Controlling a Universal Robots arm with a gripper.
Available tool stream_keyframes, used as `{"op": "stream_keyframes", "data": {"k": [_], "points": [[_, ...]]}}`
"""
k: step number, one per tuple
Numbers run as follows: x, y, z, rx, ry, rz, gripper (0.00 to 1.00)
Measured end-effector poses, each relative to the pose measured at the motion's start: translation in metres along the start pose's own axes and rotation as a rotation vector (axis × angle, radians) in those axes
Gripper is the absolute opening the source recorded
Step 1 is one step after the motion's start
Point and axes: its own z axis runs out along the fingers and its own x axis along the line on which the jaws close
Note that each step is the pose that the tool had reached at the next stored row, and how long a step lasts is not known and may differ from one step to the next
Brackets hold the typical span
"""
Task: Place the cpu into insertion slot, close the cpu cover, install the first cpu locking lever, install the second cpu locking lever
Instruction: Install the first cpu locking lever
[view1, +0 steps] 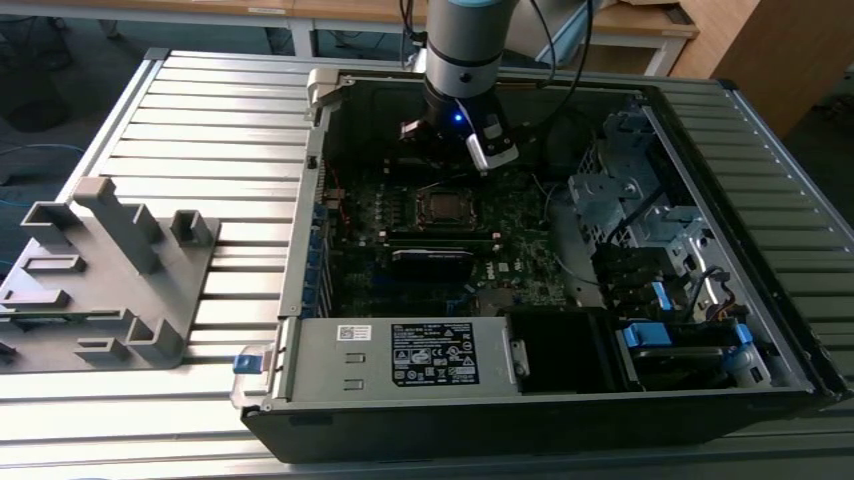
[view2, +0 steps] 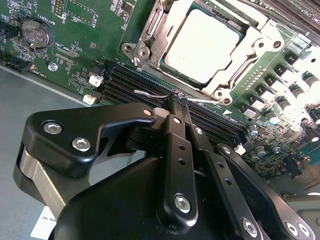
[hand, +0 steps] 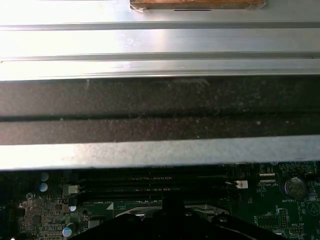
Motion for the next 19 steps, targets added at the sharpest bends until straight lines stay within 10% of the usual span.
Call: {"op": "stream_keyframes", "data": {"k": [9, 14, 19], "points": [[0.0, -0.0003, 0.0016, 0.0022, -0.003, -0.001, 0.1], [0.0, -0.0004, 0.0022, 0.018, -0.0192, 0.007, 0.1], [0.0, -0.0004, 0.0022, 0.0197, -0.0209, 0.013, 0.1]]}}
